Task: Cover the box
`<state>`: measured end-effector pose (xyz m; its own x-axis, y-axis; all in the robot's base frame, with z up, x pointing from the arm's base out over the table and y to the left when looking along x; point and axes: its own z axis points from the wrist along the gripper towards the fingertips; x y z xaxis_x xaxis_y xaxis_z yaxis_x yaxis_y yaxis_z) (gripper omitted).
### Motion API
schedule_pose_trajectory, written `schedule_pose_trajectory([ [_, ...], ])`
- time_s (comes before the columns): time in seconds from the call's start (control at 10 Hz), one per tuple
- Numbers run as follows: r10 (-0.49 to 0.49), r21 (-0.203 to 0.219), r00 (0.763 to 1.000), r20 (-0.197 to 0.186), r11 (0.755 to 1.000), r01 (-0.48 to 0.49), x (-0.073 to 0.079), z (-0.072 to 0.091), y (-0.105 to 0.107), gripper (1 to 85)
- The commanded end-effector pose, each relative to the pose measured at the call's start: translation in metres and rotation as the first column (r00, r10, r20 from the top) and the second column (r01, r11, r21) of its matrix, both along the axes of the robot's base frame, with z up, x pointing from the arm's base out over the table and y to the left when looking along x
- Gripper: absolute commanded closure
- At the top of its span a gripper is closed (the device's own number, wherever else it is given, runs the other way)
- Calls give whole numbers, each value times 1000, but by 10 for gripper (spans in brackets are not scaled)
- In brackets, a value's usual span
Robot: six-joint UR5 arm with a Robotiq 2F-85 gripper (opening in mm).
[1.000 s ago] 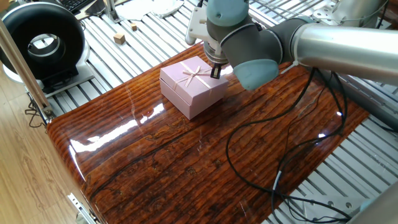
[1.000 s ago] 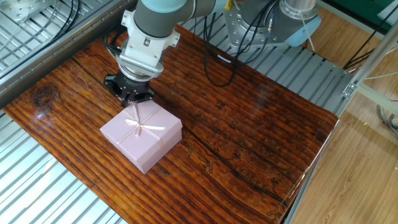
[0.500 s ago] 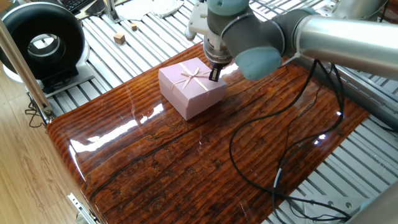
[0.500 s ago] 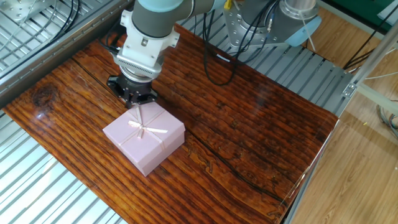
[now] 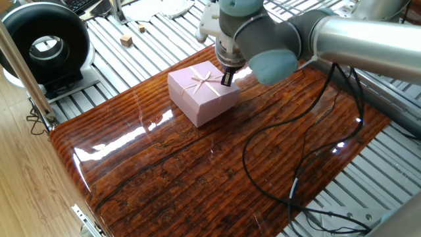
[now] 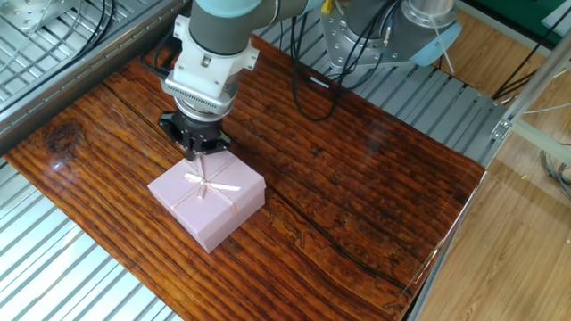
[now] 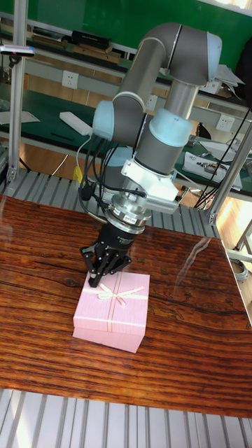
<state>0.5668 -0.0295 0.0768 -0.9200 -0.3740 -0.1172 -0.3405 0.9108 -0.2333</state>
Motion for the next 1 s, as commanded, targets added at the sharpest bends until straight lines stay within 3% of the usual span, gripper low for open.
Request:
schedule_pose_trajectory([
  [0.0,-50,62,999,-2,997,50,2,3,20,847],
  [0.2,-51,87,999,-3,995,51,2,2,25,847],
  [0.5,-49,85,999,6,995,48,7,-3,24,847],
  [0.9,-38,62,999,-17,997,39,-9,9,15,847],
])
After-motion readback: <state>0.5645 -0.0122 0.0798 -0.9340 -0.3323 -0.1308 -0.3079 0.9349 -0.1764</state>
